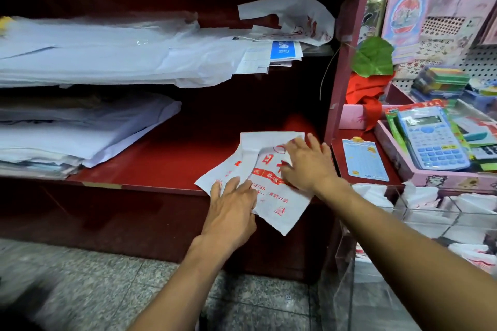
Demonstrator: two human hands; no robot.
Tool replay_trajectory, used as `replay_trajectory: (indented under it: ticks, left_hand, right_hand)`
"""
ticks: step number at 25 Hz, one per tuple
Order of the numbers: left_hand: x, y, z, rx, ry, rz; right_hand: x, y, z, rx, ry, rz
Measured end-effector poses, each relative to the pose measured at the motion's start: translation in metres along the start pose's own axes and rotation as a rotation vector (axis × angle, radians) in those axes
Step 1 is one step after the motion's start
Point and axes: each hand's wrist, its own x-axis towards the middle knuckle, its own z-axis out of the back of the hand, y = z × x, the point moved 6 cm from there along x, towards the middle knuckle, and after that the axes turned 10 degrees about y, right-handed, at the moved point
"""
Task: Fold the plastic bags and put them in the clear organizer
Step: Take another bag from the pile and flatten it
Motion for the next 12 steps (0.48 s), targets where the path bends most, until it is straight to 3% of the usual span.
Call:
replay_trajectory:
  ticks: [5, 9, 12]
  left_hand:
    - [0.001, 0.002, -0.005, 0.045, 0.020, -0.008]
    - [0.004, 0.005, 0.001, 0.073, -0.019, -0.033]
    - [0.006, 0.007, 0.003, 0.111, -0.044, 0.022]
  right_hand:
    - [0.030, -0.014, 0.018, -0.069, -0.091, -0.197]
    - [0.022, -0.021, 0.035, -0.036, -0.454, -0.245]
    - [0.008, -0.013, 0.039, -0.094, -0.617, -0.151]
